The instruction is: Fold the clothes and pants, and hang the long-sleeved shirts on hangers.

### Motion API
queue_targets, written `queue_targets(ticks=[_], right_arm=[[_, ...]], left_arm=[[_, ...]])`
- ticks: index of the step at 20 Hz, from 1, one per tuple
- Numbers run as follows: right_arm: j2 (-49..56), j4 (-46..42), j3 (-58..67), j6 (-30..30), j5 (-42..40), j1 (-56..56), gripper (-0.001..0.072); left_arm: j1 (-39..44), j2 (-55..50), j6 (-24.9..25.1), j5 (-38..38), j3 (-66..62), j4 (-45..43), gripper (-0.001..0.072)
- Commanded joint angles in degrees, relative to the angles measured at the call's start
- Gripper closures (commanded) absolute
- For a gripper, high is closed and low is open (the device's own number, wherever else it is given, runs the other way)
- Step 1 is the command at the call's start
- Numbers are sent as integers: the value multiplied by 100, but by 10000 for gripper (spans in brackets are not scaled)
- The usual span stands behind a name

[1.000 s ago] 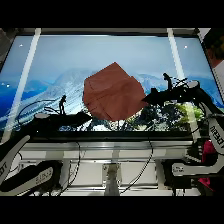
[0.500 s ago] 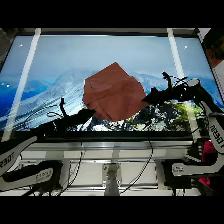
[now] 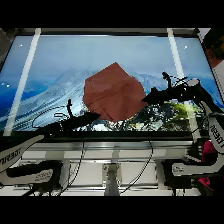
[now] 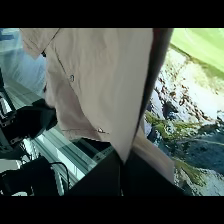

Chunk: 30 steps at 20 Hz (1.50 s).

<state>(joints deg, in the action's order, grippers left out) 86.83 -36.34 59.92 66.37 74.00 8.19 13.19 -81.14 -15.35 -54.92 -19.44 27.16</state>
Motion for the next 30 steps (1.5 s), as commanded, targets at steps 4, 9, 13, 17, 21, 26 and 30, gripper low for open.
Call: queue_targets(ticks=[4, 9, 13, 17, 21, 26, 30], right_arm=[[0, -107, 7, 90, -282, 4, 708], [0, 1207, 9, 319, -717, 116, 708], [4, 2509, 337, 144, -1794, -168, 708], [24, 2514, 1412, 153, -3309, -551, 709], [125, 2511, 2516, 151, -5001, -876, 709], [400, 1821, 3884, 142, -6057, -1185, 708], [463, 1091, 4282, 144, -5818, -1174, 706]], left_arm=[[-98, 120, 109, -728, -28, 55, 704], [-190, 1281, -1338, 166, -656, -522, 706], [-212, 1217, -4030, 970, -3126, -3926, 706], [-356, 262, -5814, 415, -5668, -5794, 705], [-378, -887, -6011, 105, -7687, -5536, 705], [-407, -2037, -6140, 7, -9945, -5368, 705], [-645, -2083, -6048, -402, -10002, -5464, 705]])
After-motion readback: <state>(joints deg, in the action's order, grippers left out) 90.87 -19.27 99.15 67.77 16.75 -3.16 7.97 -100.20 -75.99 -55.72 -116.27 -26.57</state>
